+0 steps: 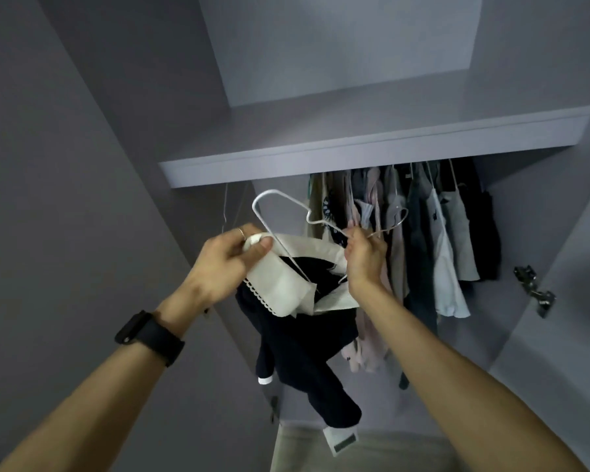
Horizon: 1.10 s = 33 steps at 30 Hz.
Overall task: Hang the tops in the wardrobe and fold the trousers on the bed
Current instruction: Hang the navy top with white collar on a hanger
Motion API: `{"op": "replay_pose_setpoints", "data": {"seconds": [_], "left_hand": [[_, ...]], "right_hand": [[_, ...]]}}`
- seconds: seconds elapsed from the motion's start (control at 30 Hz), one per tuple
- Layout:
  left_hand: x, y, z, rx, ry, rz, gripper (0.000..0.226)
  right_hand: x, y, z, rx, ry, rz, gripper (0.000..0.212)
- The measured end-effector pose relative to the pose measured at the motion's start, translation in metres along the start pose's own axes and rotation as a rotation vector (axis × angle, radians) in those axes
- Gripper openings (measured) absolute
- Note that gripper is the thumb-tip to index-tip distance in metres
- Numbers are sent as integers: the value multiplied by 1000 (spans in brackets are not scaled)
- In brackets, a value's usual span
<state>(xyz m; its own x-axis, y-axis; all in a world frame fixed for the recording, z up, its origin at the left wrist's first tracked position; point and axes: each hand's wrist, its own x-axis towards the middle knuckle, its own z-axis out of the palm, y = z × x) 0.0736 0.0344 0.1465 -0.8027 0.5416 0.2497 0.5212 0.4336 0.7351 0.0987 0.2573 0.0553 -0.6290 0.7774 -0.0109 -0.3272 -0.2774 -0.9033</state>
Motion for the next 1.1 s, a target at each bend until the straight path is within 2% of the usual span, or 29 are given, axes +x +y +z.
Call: {"op": "replay_pose_setpoints", "data": {"seconds": [0.1,0.23,0.3,0.4,0.5,0.53,0.67,0.77,0.83,0.93,1.03,1.1], "left_hand": [[6,7,-25,-46,-1,-10,26],[8,8,-42,-22,-16,-41,39],[6,6,-46,-32,-4,-60,40],[8,9,-48,-78,-5,-67,32],[14,19,-53,-64,-39,-62,33],[16,20,-56,-9,-42,-54,35],[16,7,-77,271,31,-103,22],[20,-1,-96,291,25,-173,9],[27,1,-104,295,18,-184,11],[42,10,-112,537,94,-105,21],[57,22,-112,1044,161,-7,33],[66,30,-106,1247,147,27,43]], "right_hand": [[10,7,7,-163,-28,-101,23],[21,21,14,-344,-120,-201,33],[25,32,18,-389,-118,-159,34],[22,41,34,-406,-133,3,31],[17,46,49,-511,-173,17,56],[17,47,49,-535,-172,-27,58],[21,39,40,-586,-153,-286,35],[29,23,34,-728,-106,-477,45],[32,10,33,-830,-83,-601,47],[32,-13,34,-828,-103,-717,45],[33,-30,32,-811,-119,-724,46],[31,-38,25,-783,-123,-774,52]]}}
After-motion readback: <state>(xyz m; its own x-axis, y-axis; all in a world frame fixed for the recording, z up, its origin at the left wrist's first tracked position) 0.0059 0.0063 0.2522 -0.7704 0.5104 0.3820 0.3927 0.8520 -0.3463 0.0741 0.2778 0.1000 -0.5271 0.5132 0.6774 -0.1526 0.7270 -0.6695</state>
